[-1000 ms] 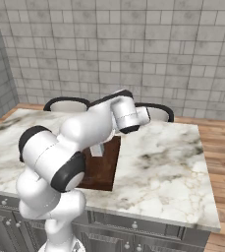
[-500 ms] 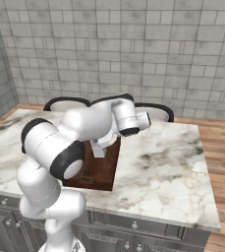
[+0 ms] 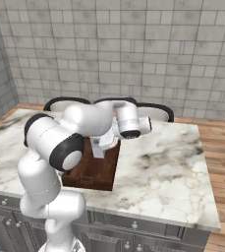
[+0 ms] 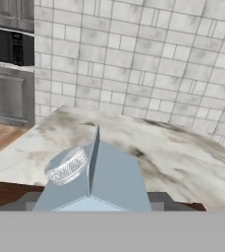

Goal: Take out the milk from the fridge and place it on the tray on the counter. Then take the sugar cube near the tray and place it in the tray.

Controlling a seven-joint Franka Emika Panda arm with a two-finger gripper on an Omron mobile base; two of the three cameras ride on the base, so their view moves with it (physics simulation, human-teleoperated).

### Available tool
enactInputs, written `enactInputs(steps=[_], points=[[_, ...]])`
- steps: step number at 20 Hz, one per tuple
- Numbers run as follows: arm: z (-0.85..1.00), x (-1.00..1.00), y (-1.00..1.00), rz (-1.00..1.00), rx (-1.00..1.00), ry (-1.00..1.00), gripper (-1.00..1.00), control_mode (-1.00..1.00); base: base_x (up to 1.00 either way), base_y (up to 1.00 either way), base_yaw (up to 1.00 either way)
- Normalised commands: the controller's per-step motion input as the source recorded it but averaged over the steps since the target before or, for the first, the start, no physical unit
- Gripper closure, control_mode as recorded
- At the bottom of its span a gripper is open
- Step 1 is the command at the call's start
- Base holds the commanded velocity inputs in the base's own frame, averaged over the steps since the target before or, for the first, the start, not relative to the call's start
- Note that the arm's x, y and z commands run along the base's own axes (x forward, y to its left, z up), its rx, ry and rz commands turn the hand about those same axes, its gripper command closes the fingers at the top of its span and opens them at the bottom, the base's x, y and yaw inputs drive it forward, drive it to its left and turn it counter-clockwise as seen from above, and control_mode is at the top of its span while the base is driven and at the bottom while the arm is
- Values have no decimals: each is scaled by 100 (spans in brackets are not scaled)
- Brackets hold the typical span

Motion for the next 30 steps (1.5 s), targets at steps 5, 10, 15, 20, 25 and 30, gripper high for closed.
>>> enactInputs(steps=[5, 10, 15, 20, 25, 30], points=[[-28, 14, -1, 0, 5, 0, 100, -100, 0, 0, 0], [-35, 21, 0, 0, 0, 2, 100, -100, 0, 0, 0], [-39, 14, 0, 0, 0, 1, 100, -100, 0, 0, 0], [-20, 0, 19, 0, -1, 0, -100, -100, 0, 0, 0], [1, 0, 0, 0, 0, 0, -100, -100, 0, 0, 0], [8, 0, 0, 2, 0, 0, -100, -100, 0, 0, 0]])
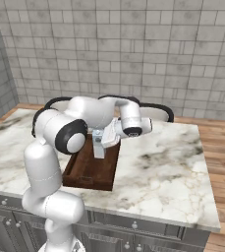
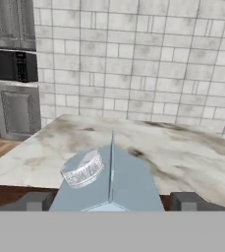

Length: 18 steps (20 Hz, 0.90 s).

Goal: Take out the milk from the fridge and place it on the tray on the counter. Then take the sugar cube near the tray and place it in the tray.

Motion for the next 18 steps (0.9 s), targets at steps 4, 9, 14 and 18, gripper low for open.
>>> enactInputs(steps=[4, 9, 14, 18], points=[[19, 0, 0, 3, 1, 0, -100, -100, 0, 0, 0], [37, -5, -5, 6, 0, 0, -100, -100, 0, 0, 0], [40, -2, 0, 1, 0, 0, -100, -100, 0, 0, 0], [28, -7, 4, 0, -7, -1, -100, -100, 0, 0, 0]])
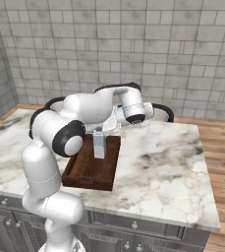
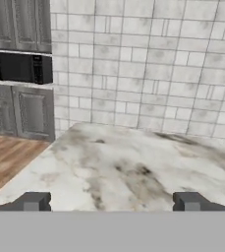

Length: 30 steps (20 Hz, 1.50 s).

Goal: Take out the milk from the fridge and place it on the tray on the counter. Then take the sugar cube near the tray and place it in the tray.

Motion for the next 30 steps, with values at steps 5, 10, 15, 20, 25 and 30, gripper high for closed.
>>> enactInputs(steps=[5, 10, 15, 20, 25, 30], points=[[28, -52, 55, 0, -26, -8, -100, -100, 0, 0, 0], [36, -84, 68, 0, -35, -19, -100, -100, 0, 0, 0], [45, -81, 74, 0, -35, -12, -100, -100, 0, 0, 0], [6, -63, 95, -4, -47, -9, -100, -100, 0, 0, 0], [0, -54, 85, -15, -45, -14, -100, -100, 0, 0, 0], [-1, -19, 66, -13, -32, 0, -100, -100, 0, 0, 0]])
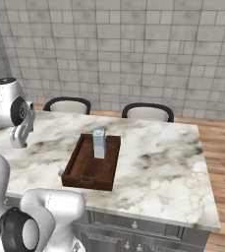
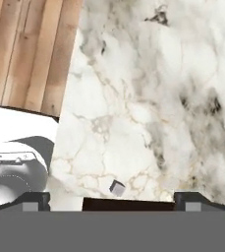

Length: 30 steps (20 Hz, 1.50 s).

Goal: Take out the milk from the fridge and place it on the tray on the counter. Then take the sugar cube near the tray and place it in the tray.

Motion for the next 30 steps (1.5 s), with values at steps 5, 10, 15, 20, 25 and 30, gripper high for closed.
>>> enactInputs(steps=[5, 10, 15, 20, 25, 30], points=[[-1, -7, 14, -14, -30, -1, -100, -100, 0, 0, 0], [-11, 0, 0, -4, -11, 0, -100, -100, 0, 0, 0], [-28, -8, -9, 0, -9, -1, -100, -100, 0, 0, 0], [-19, -11, -17, -1, -10, -5, -100, -100, 0, 0, 0], [-27, -3, -21, -3, -2, 0, -100, -100, 0, 0, 0], [-35, 1, -19, -1, 0, 0, -100, -100, 0, 0, 0]])
